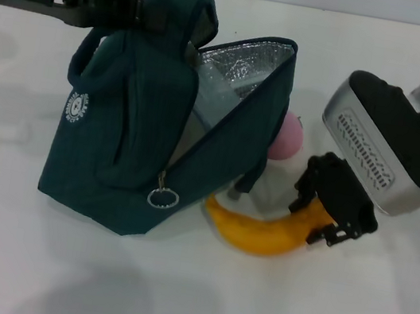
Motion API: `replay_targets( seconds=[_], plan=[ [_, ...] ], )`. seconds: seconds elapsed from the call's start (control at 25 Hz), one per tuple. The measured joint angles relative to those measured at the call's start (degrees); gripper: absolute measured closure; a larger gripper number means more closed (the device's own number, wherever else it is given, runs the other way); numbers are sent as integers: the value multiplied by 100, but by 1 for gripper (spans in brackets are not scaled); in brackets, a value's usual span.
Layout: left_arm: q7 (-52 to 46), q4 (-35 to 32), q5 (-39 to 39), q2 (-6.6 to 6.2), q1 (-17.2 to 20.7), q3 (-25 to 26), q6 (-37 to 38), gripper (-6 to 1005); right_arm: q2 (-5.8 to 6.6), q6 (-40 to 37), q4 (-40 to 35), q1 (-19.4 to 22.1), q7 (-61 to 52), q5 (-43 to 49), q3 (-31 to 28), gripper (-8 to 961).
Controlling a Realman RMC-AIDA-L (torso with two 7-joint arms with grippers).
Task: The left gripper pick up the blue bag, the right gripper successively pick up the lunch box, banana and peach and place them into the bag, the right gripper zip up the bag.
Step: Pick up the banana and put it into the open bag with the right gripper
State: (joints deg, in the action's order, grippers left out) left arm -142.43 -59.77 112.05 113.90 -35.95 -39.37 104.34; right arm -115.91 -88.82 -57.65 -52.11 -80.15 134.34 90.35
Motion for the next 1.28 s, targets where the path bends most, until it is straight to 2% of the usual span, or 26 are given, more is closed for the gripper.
replay_targets(
  seconds=[0.48,0.76,1.04,1.28],
  plan=[
    [-13,0,-7,0,4,9,8,959,11,-753,-654,466,-170,-293,-137,538],
    [-28,0,-9,0,17,4,8,958,24,-1779,-952,453,-175,-748,-1039,539],
    [-28,0,-9,0,26,8,8,958,36,-2210,-1119,482,-185,-1195,-1652,539],
    [-18,174,-9,-11,-27,8,7,959,51,-2697,-1077,461,-191,-1725,-2530,539]
  ],
)
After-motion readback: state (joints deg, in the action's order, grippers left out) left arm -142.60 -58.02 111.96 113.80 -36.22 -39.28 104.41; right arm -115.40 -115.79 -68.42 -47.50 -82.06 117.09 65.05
